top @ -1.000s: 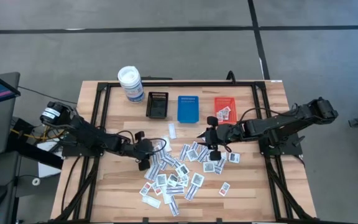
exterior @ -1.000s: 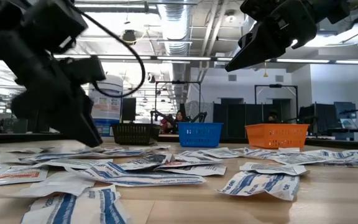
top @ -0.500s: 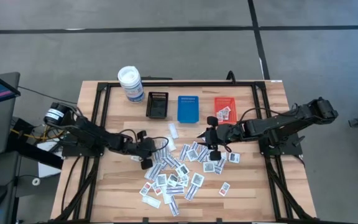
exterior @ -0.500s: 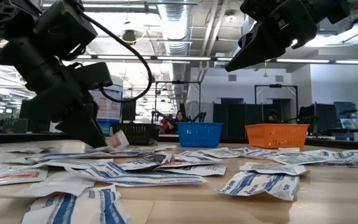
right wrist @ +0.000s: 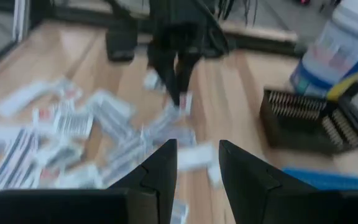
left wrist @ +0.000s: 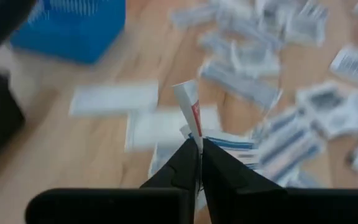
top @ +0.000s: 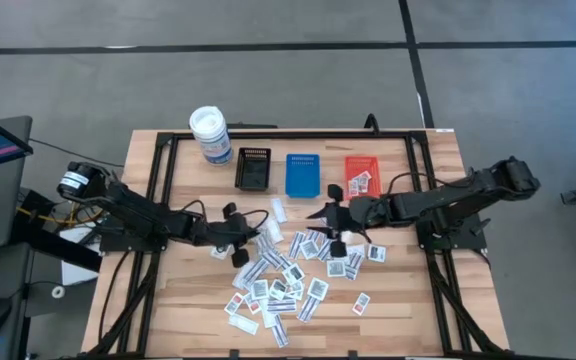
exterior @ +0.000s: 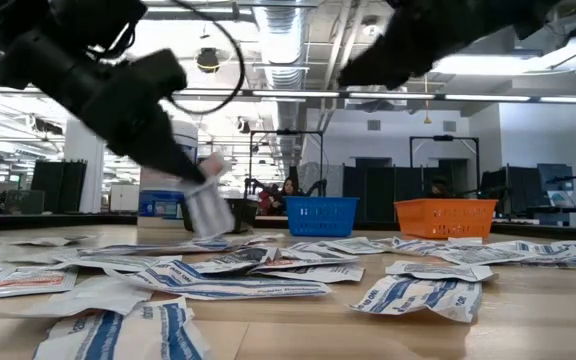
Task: Pick & Place First Aid Supplies
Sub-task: Put the orange ointment pack into the orange bin
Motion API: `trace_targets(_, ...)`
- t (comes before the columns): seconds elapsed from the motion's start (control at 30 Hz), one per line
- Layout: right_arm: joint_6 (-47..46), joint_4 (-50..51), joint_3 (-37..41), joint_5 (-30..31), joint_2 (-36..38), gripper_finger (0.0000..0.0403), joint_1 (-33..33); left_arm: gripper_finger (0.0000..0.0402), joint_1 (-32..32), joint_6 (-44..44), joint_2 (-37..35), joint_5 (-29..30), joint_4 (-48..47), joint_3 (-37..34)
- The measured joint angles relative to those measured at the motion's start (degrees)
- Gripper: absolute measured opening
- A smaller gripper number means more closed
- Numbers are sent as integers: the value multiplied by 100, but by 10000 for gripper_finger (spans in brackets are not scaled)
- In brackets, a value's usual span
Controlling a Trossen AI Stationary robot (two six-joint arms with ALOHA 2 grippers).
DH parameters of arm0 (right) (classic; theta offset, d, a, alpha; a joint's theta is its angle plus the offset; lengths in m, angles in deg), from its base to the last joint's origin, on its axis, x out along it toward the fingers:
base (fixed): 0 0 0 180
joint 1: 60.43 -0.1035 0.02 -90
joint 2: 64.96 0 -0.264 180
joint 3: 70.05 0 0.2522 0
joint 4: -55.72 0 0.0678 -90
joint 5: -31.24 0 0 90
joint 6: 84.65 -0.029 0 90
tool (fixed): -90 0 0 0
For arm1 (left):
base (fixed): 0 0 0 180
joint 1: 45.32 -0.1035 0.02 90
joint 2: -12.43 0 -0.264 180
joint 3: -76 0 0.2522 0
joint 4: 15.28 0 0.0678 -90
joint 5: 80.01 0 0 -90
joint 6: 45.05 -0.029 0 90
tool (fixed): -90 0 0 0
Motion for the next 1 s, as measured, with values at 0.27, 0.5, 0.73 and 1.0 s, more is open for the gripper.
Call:
trace_targets(0.27,9,-1561,-115,-446,-1377,113,131,12,0,-594,-1,155,850,4)
trace_targets(0.5,-532,-1861,-786,-440,-2342,113,383,10,4,-594,38,149,891,12)
trace_targets(0.73,-909,-1745,-1227,-756,-2873,113,601,12,7,-594,128,145,899,13)
trace_targets(1.0,-922,-1860,-1252,-1316,-3003,113,714,14,9,-594,125,144,946,13)
